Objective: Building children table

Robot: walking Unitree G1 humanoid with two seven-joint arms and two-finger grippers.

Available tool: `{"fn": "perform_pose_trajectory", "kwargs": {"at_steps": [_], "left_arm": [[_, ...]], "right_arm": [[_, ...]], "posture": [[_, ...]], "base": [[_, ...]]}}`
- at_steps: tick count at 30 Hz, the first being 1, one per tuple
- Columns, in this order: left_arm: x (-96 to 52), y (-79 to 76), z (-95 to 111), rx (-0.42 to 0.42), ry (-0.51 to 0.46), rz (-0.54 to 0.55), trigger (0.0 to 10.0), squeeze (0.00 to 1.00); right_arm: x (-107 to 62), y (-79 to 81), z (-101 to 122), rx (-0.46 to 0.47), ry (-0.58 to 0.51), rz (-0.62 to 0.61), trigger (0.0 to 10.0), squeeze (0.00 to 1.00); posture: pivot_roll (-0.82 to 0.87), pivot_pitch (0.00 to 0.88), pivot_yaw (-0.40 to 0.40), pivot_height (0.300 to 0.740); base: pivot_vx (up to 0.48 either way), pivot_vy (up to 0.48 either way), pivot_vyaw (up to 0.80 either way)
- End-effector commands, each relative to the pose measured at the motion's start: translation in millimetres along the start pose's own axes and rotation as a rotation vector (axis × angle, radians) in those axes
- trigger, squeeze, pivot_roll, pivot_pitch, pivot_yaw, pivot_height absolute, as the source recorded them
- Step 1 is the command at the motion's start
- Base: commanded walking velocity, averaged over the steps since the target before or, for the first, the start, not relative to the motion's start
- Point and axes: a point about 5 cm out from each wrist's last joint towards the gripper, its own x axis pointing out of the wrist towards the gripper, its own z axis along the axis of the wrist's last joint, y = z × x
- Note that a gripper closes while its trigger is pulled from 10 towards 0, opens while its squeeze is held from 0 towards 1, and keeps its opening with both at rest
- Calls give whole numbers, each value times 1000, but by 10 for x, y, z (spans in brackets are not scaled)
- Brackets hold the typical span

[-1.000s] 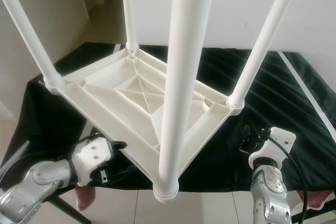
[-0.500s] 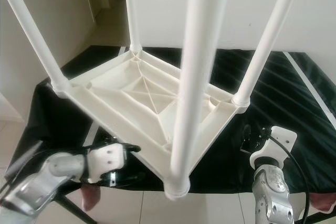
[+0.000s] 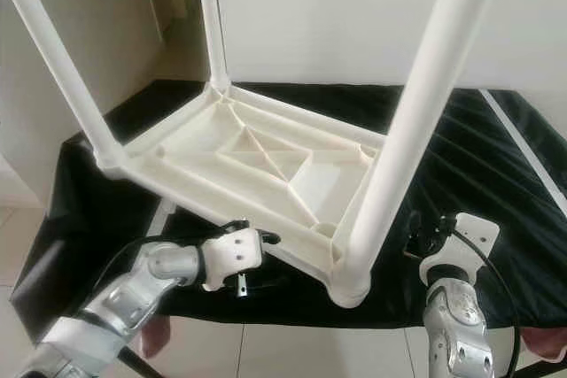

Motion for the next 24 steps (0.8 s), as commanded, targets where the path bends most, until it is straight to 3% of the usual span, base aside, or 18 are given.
{"fn": "perform_pose_trajectory", "kwargs": {"at_steps": [1,5,7,10,13,15,16,24], "left_arm": [[70,48,-88,-7,51,154,10000,0],[106,68,-61,-6,36,165,10000,0],[68,71,-19,-9,-6,158,10000,0],[60,73,-21,-8,-9,157,10000,0],[-36,41,30,-41,-90,108,10000,0],[-36,41,30,-41,-90,108,10000,0],[-103,30,74,-62,-136,86,10000,0],[-171,26,109,-76,-159,85,10000,0]], "right_arm": [[-23,1,-10,14,1,6,10000,0],[-29,7,11,10,-11,34,10000,0],[-83,-60,92,-14,-35,155,10000,0],[-94,-68,100,-17,-36,174,10000,0],[-164,-216,143,-74,-17,262,10000,0],[-164,-216,143,-74,-17,262,10000,0],[-201,-301,188,-121,-3,315,10000,0],[-302,-368,259,-163,38,421,10000,0]], "posture": [[24,0,-11,740],[24,0,-11,740],[23,0,-12,740],[23,0,-12,740],[23,0,-12,740],[23,0,-12,740],[17,0,-13,740],[14,0,-16,740]], "base": [[0,0,0],[0,0,0],[0,0,0],[0,0,0],[0,0,0],[0,0,0],[0,0,0],[0,0,0]]}}
